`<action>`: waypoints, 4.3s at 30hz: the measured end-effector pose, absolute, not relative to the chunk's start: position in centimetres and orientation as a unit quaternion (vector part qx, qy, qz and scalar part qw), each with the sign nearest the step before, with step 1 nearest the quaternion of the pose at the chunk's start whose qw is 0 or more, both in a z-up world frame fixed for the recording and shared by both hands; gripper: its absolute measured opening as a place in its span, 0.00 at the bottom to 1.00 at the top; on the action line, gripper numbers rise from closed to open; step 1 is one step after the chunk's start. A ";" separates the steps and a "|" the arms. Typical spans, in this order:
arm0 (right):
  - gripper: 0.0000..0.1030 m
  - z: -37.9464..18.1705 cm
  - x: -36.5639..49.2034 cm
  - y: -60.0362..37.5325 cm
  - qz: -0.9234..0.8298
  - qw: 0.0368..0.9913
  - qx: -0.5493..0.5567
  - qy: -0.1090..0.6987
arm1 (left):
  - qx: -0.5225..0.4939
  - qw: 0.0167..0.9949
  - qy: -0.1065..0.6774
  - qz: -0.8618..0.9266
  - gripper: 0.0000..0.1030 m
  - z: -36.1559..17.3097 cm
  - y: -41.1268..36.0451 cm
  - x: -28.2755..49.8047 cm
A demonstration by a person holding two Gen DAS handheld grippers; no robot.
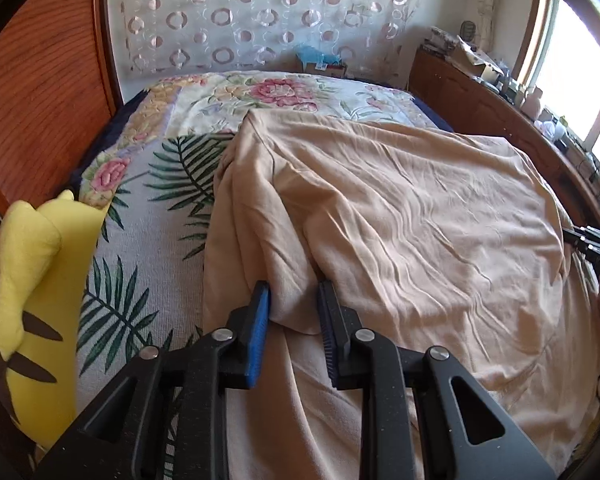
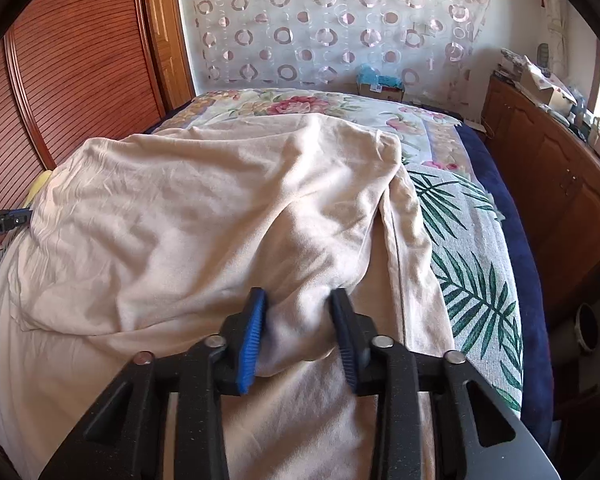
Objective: Fold small clothes
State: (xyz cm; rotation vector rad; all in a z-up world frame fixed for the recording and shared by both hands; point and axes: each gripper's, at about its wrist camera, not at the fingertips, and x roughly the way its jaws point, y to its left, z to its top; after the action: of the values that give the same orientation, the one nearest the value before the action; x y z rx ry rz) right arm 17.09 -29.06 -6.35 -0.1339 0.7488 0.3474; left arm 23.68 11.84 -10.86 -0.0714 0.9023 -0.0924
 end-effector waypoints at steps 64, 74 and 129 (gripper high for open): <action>0.06 -7.5 2.9 -36.5 0.156 0.922 -0.046 0.352 | -0.072 0.915 0.397 -0.025 0.04 -9.8 12.6 0.9; 0.40 -5.7 2.8 -34.8 0.137 0.938 -0.056 0.313 | -0.068 0.923 0.379 -0.023 0.46 -8.7 12.7 1.3; 0.62 -12.3 4.0 -29.2 0.194 0.924 -0.044 0.328 | -0.089 0.917 0.365 -0.135 0.12 -7.3 6.0 3.9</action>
State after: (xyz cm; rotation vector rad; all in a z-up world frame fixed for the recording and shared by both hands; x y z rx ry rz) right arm 3.97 -29.21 -12.30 -0.0896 0.6732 0.3982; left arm 3.89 6.00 -7.34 -0.1832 0.7504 -0.2768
